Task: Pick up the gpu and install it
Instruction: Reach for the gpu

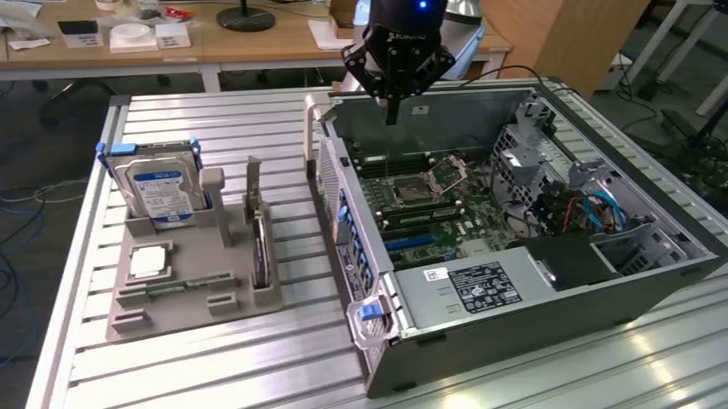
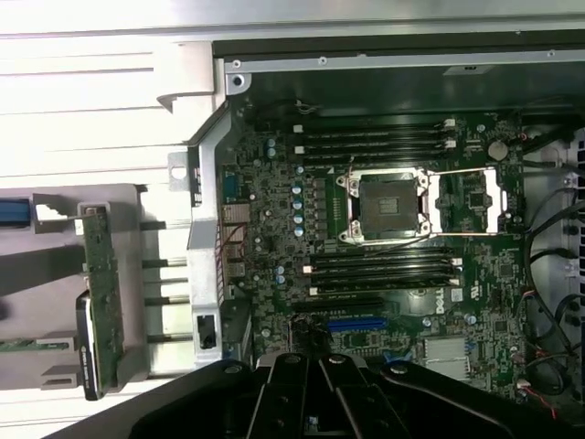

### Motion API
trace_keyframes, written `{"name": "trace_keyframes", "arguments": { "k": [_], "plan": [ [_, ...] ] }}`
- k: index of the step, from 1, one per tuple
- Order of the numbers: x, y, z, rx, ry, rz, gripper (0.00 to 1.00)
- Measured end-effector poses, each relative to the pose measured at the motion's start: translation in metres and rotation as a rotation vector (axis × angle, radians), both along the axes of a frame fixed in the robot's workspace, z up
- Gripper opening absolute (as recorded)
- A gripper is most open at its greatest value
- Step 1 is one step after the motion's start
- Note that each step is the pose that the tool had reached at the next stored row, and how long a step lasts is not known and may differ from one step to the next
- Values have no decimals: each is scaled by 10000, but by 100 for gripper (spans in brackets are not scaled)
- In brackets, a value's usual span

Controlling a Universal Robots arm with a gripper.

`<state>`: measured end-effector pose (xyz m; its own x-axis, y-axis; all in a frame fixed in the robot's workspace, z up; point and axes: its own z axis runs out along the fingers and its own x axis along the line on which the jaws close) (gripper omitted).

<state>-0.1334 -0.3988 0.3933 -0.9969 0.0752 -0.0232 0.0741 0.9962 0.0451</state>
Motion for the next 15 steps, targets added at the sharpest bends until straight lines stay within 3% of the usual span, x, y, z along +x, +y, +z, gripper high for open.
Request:
{"name": "trace_keyframes", "arguments": {
  "k": [15],
  "plan": [
    [-217, 0, 0, 0, 0, 0, 11]
  ]
}}
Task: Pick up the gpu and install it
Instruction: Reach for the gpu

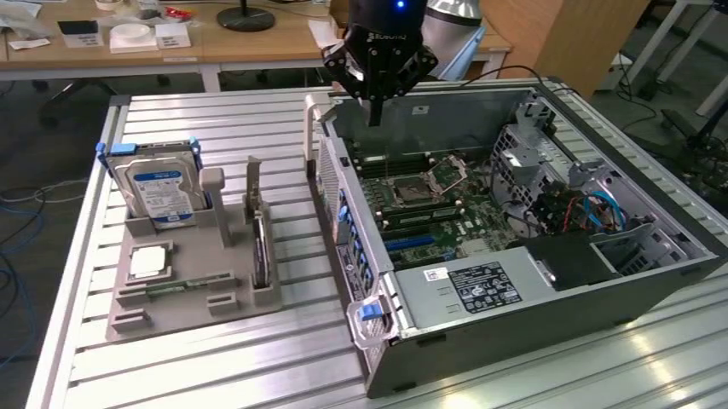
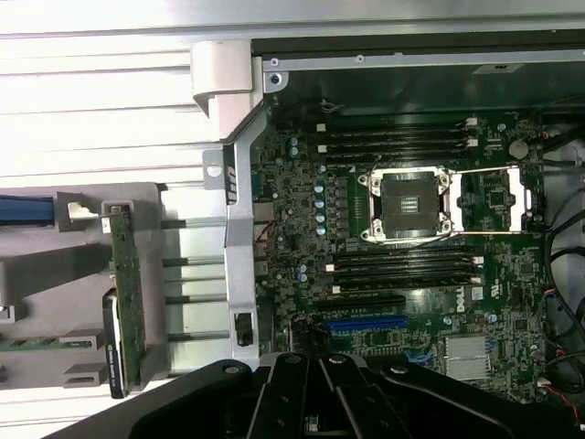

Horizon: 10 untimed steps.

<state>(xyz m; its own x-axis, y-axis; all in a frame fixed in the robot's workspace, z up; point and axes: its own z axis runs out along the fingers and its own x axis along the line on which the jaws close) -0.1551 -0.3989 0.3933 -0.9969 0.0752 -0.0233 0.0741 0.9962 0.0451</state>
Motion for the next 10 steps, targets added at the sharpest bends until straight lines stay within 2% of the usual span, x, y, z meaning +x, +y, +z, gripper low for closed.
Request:
{"name": "trace_keyframes", "arguments": {
  "k": [10],
  "plan": [
    [-157, 0, 0, 0, 0, 0, 11]
  ]
}}
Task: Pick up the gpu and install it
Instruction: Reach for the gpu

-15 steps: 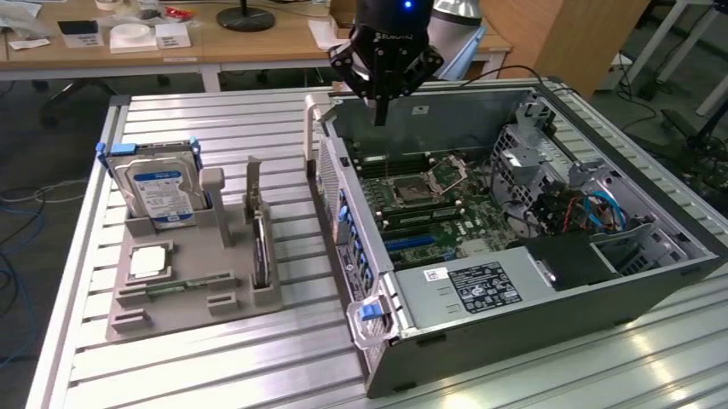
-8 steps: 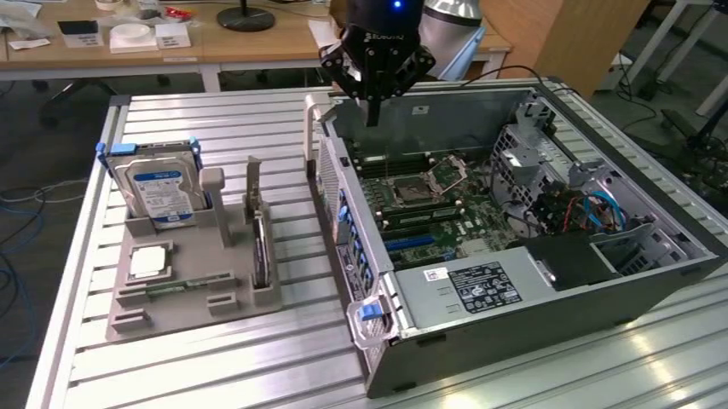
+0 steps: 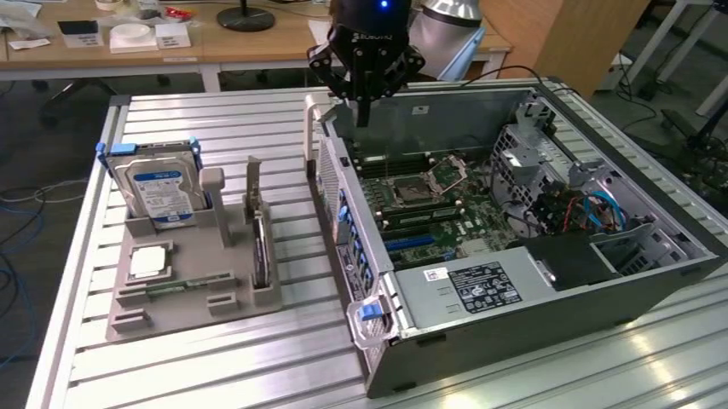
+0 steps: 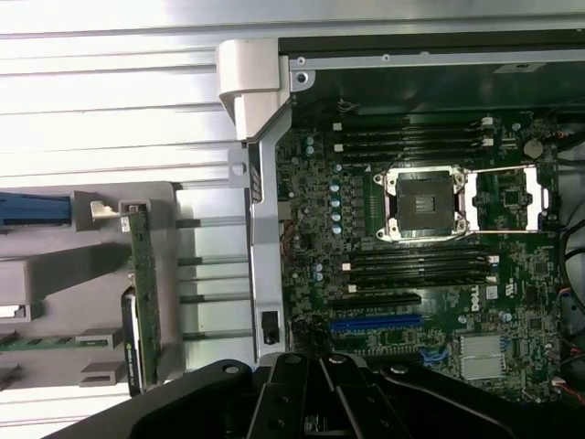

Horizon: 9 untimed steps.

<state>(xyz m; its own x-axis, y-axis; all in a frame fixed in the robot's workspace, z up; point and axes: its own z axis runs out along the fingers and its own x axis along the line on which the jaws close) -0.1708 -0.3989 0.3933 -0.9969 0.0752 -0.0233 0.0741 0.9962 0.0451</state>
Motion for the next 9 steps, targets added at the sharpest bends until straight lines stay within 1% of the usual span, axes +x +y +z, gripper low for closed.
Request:
{"name": "trace_keyframes", "arguments": {
  "k": [9],
  "plan": [
    [-162, 0, 0, -1, 0, -1, 11]
  ]
}}
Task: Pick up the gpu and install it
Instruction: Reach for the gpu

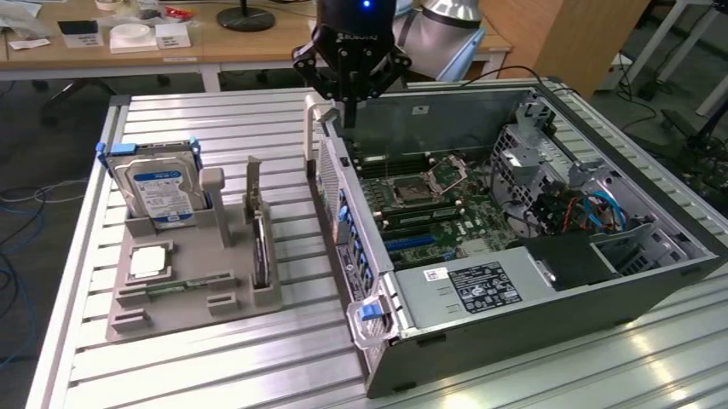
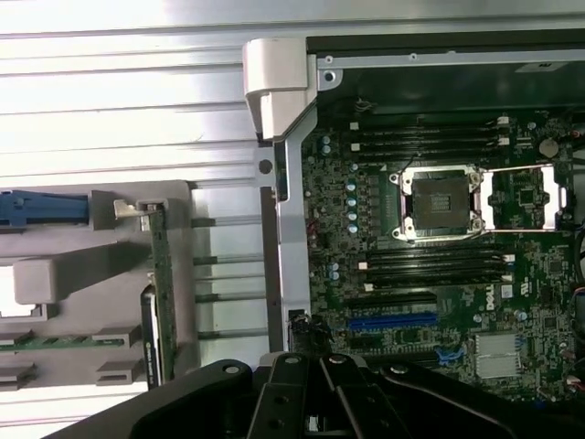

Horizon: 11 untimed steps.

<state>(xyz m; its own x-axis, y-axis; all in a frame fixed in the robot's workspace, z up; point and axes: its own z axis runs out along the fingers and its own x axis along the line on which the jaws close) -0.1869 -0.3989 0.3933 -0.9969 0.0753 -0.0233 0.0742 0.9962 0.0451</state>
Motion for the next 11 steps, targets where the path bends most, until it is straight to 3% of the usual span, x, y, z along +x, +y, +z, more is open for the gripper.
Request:
{"name": "trace_keyframes", "arguments": {
  "k": [11],
  "plan": [
    [-220, 0, 0, 0, 0, 1, 11]
  ]
}}
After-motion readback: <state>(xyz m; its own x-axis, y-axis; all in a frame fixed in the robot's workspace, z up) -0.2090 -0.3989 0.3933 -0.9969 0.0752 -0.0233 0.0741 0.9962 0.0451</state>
